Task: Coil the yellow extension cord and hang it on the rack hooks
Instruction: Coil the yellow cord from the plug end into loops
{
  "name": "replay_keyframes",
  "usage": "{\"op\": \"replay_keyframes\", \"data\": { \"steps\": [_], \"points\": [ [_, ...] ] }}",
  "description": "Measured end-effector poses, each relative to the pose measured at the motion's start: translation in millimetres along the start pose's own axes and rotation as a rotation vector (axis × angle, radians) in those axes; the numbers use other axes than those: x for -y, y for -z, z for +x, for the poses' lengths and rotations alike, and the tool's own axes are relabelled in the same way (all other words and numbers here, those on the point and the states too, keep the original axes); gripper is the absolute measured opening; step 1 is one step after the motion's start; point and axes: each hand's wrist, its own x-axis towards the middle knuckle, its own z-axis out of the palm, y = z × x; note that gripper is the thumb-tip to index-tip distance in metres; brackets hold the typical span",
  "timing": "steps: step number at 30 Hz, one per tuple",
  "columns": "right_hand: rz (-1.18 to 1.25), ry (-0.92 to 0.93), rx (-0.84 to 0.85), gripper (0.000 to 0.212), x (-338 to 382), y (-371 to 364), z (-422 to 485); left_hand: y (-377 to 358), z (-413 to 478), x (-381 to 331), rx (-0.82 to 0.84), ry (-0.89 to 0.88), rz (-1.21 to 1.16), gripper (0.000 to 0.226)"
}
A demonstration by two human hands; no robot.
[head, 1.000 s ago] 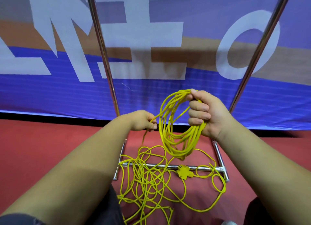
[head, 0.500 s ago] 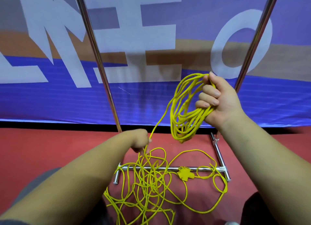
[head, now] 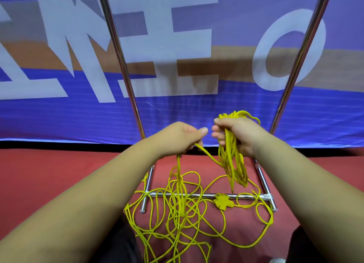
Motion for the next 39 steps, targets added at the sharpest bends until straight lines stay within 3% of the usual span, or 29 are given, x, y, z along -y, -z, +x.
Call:
{"op": "replay_keyframes", "data": {
  "steps": [3,7,10,13,15,17,21,23,25,28,31,35,39],
  "points": [
    [-0.071,-0.049,0.122,0.013,-9.4,-16.9,-8.2,2.1,-0.3,-1.4,-0.137,0.027,-0.151,0.059],
    [-0.127,-0.064,0.198,0.016,-9.8,-30.9,-21.4,13.2,7.5,5.9,-0.274,0.045,-0.098,0.076],
    [-0.1,-0.032,0.261,0.023,-7.6,-35.4,-27.1,20.3,3.6,8.9,-0.282,0.003,0.012,0.064],
    [0.082,0.007,0.303,0.019,-4.5,-40.5,-29.9,25.7,-0.2,18.3,-0.014,-0.12,-0.097,0.053],
    [0.202,0.033,0.287,0.021,-0.2,-42.8,-32.7,30.2,5.4,37.3,0.202,-0.121,-0.194,0.039],
    [0.283,0.053,0.243,0.027,2.6,-41.6,-34.3,34.8,14.8,58.9,0.315,-0.08,-0.168,0.032],
    [0.399,0.072,0.141,0.029,3.6,-34.3,-31.3,32.7,28.1,79.3,0.279,0.008,-0.008,0.027],
    [0.494,0.096,0.095,0.031,7.1,-29.4,-29.3,28.7,32.5,87.9,0.219,0.052,0.229,0.019],
    [0.617,0.126,0.069,0.032,13.7,-20.4,-27.8,25.9,32.1,99.6,0.27,0.159,0.541,0.014],
    [0.669,0.164,0.004,0.028,21.6,-4.3,-26.0,29.6,27.2,107.8,0.365,0.308,0.715,0.032],
    [0.498,0.153,-0.068,0.026,21.0,1.7,-26.2,45.0,29.3,100.7,0.163,0.244,0.723,0.034],
    [0.109,0.046,-0.062,0.017,11.9,-1.7,-30.2,69.9,22.8,80.4,-0.183,0.029,0.409,0.023],
    [-0.009,-0.098,-0.005,0.013,6.1,-5.8,-34.5,80.5,1.0,52.5,-0.263,-0.185,0.317,0.008]
  ]
}}
